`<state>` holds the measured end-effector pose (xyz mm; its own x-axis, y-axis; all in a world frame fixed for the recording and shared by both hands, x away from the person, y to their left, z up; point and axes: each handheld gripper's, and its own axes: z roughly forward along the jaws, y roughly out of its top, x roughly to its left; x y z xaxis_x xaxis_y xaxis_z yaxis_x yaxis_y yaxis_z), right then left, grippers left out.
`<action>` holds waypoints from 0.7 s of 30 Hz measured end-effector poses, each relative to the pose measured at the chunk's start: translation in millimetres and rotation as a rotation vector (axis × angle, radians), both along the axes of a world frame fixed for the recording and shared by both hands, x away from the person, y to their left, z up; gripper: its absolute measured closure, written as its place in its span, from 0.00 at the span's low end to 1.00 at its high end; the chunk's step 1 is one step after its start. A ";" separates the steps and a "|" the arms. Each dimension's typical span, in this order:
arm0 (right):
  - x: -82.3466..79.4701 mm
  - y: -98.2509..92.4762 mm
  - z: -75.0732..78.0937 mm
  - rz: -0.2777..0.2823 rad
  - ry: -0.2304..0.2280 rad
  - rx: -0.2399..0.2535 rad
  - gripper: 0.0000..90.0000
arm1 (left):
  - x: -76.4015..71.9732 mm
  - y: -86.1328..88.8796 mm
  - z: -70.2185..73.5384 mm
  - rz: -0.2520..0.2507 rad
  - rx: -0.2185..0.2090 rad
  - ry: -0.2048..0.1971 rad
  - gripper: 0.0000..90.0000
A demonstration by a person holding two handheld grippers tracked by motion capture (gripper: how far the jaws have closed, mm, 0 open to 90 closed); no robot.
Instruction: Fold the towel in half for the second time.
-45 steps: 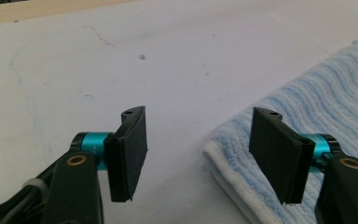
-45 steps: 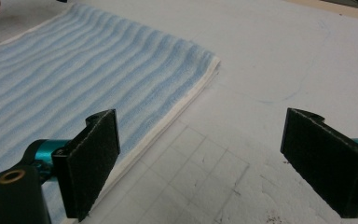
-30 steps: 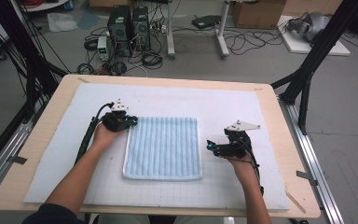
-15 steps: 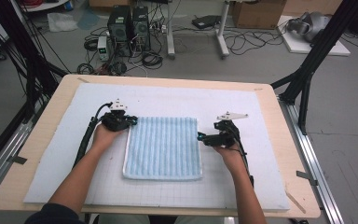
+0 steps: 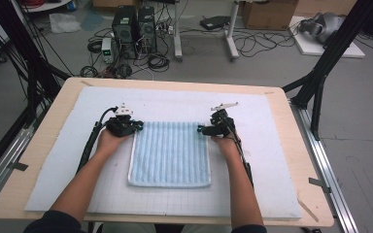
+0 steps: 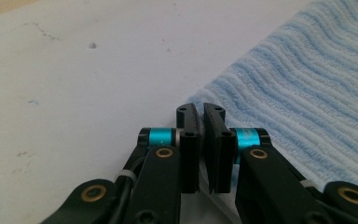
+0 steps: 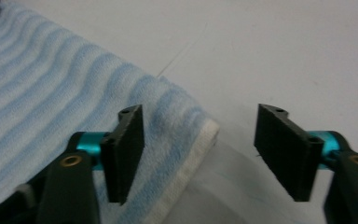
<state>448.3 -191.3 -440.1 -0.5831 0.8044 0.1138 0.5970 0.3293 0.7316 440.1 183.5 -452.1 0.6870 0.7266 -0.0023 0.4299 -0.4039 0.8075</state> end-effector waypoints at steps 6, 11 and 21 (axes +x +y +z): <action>2.7 8.5 -4.6 0.037 0.012 -0.019 0.62 | 0.1 0.2 0.1 -0.001 0.000 0.001 0.94; 1.0 12.7 -2.8 0.057 0.016 -0.040 0.86 | 0.1 0.6 0.2 0.000 -0.002 0.006 0.94; -0.8 15.3 0.7 0.062 0.013 -0.055 0.92 | 2.6 4.9 1.4 0.033 -0.057 0.030 0.95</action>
<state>447.5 -176.0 -439.4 -0.6307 0.7721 0.0781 0.5834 0.4054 0.7038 442.7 188.4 -450.8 0.6617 0.7470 -0.0648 0.4669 -0.3429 0.8151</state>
